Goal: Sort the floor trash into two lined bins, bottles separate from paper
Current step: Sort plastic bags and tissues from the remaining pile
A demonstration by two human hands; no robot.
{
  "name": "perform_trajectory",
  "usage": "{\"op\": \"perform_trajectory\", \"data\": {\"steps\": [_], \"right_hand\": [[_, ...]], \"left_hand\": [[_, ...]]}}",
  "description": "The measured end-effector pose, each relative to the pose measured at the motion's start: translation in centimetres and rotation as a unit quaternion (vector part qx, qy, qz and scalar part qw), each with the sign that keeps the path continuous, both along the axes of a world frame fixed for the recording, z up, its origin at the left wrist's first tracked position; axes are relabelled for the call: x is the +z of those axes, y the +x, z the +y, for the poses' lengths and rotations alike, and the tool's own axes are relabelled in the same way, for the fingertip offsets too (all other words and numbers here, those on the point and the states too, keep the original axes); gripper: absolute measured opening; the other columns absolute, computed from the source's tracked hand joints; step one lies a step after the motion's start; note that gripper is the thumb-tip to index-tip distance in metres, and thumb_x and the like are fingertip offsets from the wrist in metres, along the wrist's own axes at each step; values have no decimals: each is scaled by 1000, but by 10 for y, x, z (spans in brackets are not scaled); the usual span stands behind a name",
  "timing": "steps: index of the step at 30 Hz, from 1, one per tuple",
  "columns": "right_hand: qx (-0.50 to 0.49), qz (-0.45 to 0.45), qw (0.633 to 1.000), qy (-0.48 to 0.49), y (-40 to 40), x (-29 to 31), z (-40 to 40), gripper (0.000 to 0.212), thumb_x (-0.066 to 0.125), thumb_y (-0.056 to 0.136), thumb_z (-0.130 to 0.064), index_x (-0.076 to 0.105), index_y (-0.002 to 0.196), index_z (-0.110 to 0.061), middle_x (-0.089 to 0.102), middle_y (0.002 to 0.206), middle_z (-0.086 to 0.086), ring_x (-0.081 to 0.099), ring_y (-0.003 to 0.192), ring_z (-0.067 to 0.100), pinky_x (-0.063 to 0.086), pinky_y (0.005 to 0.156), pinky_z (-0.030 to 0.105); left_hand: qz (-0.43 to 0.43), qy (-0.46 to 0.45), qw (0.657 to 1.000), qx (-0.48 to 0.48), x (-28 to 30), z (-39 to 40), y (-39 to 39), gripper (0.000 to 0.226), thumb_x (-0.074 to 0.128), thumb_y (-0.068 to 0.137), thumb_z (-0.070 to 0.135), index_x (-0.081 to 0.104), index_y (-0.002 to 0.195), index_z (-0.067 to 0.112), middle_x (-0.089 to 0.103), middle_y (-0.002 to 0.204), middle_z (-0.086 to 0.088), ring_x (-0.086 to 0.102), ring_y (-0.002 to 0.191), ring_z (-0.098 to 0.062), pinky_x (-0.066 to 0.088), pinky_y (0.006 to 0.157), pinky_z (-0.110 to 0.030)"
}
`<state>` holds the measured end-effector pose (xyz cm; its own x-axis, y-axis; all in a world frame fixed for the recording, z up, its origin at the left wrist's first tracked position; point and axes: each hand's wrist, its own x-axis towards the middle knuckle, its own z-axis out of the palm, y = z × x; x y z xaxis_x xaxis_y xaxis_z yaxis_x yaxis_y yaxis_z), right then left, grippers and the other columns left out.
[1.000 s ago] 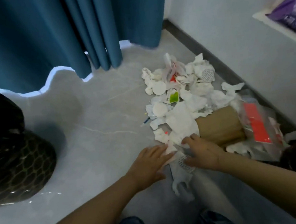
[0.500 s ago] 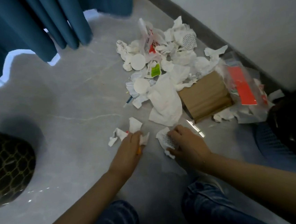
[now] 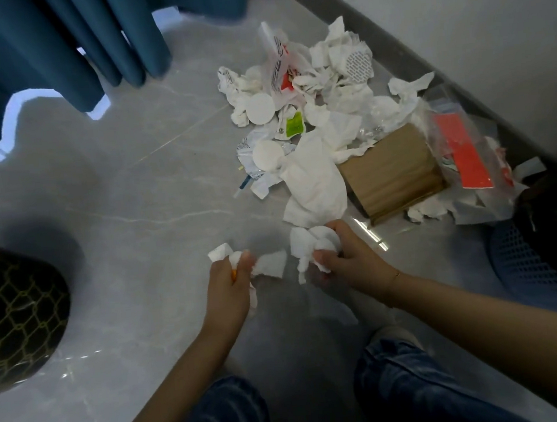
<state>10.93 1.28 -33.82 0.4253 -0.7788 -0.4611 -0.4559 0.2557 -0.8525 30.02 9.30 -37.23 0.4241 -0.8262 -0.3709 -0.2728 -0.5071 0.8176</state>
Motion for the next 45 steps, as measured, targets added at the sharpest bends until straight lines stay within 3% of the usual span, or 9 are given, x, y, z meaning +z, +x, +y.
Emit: {"op": "perform_trajectory", "data": {"steps": [5, 8, 13, 21, 24, 28, 32, 39, 45], "right_hand": [[30, -33, 997, 65, 20, 11, 7, 20, 46, 97, -15, 38, 115, -22, 52, 100, -1, 55, 80, 10, 50, 58, 16], [4, -35, 998, 56, 30, 10, 11, 16, 51, 95, -15, 42, 105, -25, 55, 95, -1, 55, 75, 8, 47, 56, 13], [-35, 10, 999, 27, 38, 4, 16, 9, 57, 91, -17, 52, 98, -14, 61, 86, 5, 58, 72, 13, 50, 60, 20], [-14, -3, 998, 68, 44, 9, 16, 31, 67, 85, -15, 53, 112, -13, 63, 99, 7, 66, 76, 18, 55, 62, 21], [-3, 42, 998, -47, 34, 14, -7, 29, 65, 85, -12, 56, 111, -18, 61, 98, 4, 58, 76, 9, 50, 63, 14], [75, 200, 923, -320, 11, 12, -60, 35, 65, 83, -14, 56, 117, -14, 50, 123, 7, 50, 106, 19, 40, 84, 21], [260, 355, 828, -348, 8, -9, -84, 63, 60, 85, -32, 34, 141, -20, 17, 154, 11, 19, 139, 32, 29, 109, 40], [333, 359, 783, -383, 16, -33, -64, 42, 45, 91, -12, 44, 133, -17, 42, 132, 6, 41, 116, 25, 39, 96, 37], [231, 213, 892, -325, 2, -35, -51, 25, 55, 85, 1, 67, 105, -7, 62, 111, 9, 56, 100, 27, 40, 85, 25]], "left_hand": [[130, -50, 984, 111, 20, 4, -17, 30, 37, 102, 17, 58, 107, -3, 67, 90, -9, 65, 65, 3, 46, 57, -6], [175, -42, 978, 104, 22, 6, -22, 30, 37, 102, 22, 49, 128, 14, 65, 108, -1, 65, 87, 1, 51, 73, -12], [246, -1, 964, 106, 23, 3, -29, 36, 48, 95, 38, 59, 116, 12, 70, 102, -9, 68, 91, -18, 55, 81, -32], [251, -6, 960, 126, 27, 5, -23, 19, 63, 88, 16, 65, 104, 5, 72, 93, -11, 69, 86, -24, 56, 74, -30], [238, -16, 958, 160, 28, 1, -6, 17, 59, 91, 14, 65, 103, 3, 67, 77, -7, 63, 72, -18, 50, 64, -26], [245, -46, 953, 172, 40, -9, 23, 15, 49, 95, 10, 64, 95, 7, 66, 81, -3, 62, 77, -16, 51, 62, -21], [278, -71, 946, 154, 44, -12, 47, 28, 60, 81, 14, 58, 109, 9, 63, 94, -7, 61, 86, -19, 50, 70, -26], [189, -108, 965, 148, 38, -7, 62, 32, 51, 82, 12, 57, 112, 19, 58, 92, -1, 57, 83, -14, 46, 74, -27], [232, -88, 958, 145, 39, -12, 61, 3, 57, 77, 15, 56, 78, 12, 49, 68, -3, 49, 58, -10, 41, 55, -22]]}}
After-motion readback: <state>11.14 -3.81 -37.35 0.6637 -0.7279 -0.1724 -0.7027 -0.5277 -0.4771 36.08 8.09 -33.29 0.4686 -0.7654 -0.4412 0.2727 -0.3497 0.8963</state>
